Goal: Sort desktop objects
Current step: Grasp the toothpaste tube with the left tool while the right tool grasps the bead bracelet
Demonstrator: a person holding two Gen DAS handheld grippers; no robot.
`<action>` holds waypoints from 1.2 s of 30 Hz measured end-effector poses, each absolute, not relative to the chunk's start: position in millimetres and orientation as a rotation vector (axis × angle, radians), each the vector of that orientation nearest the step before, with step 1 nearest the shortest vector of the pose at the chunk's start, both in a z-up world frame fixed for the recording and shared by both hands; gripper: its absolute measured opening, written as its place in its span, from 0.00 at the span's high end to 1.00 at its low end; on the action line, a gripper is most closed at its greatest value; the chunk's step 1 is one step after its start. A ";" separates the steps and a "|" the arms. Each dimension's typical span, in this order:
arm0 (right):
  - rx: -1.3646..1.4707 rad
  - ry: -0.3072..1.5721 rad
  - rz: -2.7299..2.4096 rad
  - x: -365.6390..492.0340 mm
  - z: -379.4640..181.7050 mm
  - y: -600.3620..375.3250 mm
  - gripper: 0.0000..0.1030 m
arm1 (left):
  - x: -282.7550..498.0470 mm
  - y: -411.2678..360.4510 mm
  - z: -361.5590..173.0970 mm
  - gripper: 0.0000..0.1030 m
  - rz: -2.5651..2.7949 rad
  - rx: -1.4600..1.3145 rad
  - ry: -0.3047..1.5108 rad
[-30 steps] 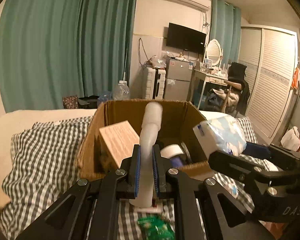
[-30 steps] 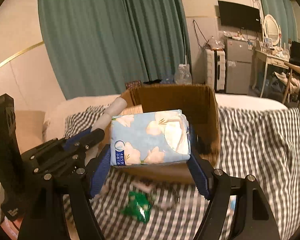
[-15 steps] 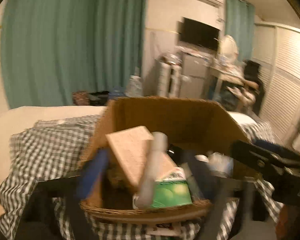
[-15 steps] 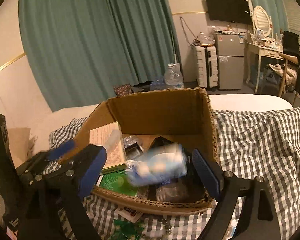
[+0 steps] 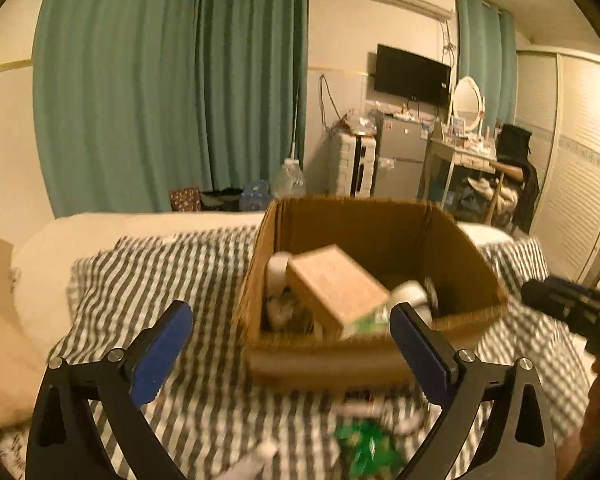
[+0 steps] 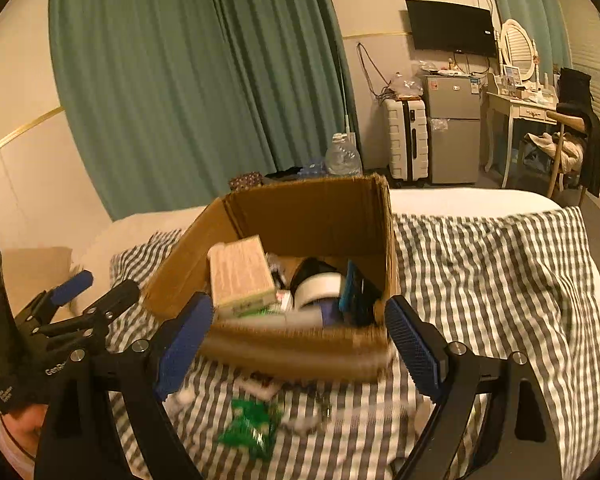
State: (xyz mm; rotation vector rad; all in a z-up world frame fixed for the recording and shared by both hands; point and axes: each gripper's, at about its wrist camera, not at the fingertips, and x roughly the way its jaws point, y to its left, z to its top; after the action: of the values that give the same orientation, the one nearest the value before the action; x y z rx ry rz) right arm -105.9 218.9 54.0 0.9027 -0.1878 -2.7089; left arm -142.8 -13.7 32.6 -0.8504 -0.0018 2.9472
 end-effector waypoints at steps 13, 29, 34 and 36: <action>1.103 -0.084 -2.651 -53.8 -25.1 196.3 0.15 | -89.9 -38.9 -92.9 0.01 2.870 -1.266 -0.134; 1.317 -0.007 -2.662 -121.4 -102.8 196.7 0.27 | -128.0 -33.2 -157.1 0.13 2.835 -1.428 -0.001; 1.389 0.043 -2.617 -145.7 -121.0 191.6 0.57 | -130.0 -35.1 -158.1 0.41 2.845 -1.390 -0.088; 1.391 0.083 -2.618 -146.3 -126.0 188.7 0.68 | -125.2 -33.9 -156.0 0.59 2.840 -1.375 -0.069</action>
State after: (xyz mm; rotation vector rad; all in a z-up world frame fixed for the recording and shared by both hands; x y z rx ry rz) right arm -146.3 188.7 -126.0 1.3914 0.0826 -2.6177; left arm -125.2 -33.9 -156.0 -1.3754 -0.0685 2.8401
